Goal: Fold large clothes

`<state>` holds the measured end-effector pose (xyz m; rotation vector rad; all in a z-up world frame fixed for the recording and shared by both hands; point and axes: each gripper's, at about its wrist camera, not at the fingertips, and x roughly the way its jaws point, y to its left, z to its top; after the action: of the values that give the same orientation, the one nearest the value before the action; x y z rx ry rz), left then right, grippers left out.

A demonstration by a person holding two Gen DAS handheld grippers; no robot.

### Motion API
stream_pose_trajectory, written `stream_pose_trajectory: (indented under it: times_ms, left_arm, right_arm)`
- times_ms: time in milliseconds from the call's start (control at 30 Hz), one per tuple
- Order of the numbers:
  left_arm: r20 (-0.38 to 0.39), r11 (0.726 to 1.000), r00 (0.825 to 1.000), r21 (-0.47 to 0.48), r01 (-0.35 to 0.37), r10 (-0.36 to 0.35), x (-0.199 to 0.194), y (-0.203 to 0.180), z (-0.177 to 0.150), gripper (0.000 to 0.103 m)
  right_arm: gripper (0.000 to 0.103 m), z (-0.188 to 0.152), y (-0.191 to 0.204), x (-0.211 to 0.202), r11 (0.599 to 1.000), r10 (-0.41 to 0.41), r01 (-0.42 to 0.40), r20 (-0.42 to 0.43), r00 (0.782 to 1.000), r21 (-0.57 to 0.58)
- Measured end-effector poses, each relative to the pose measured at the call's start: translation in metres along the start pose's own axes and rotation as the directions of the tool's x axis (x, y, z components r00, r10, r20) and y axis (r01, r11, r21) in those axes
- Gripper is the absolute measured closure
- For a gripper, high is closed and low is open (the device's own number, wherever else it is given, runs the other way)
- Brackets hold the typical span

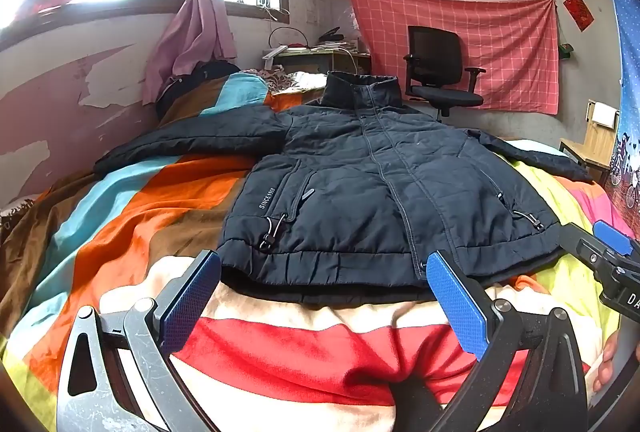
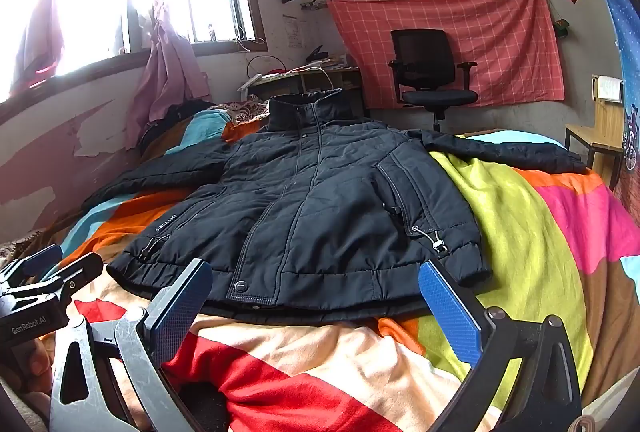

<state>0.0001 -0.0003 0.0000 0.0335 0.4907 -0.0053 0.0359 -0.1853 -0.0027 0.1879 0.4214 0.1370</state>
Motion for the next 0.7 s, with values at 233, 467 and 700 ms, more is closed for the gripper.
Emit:
stream_pose_trajectory:
  times_ms: [233,467,700]
  left_arm:
    - [-0.001,1.0,1.0,-0.001,0.0,0.0,-0.0001,-0.0001,0.0,0.002]
    - [0.0,1.0,1.0,0.0,-0.001,0.001,-0.0001,-0.0001,0.0,0.002]
    - [0.0,1.0,1.0,0.001,-0.001,0.001,-0.0001,-0.0002,0.0,0.002]
  right_arm:
    - [0.0,0.0,-0.0009,-0.0008,1.0,0.0,0.0,0.0,1.0,0.001]
    - [0.0,0.0,-0.0007,-0.0012,1.0,0.0,0.0,0.0,1.0,0.001]
    - [0.0,0.0,-0.0016,-0.0021,1.0,0.001,-0.001,0.001,1.0,0.002]
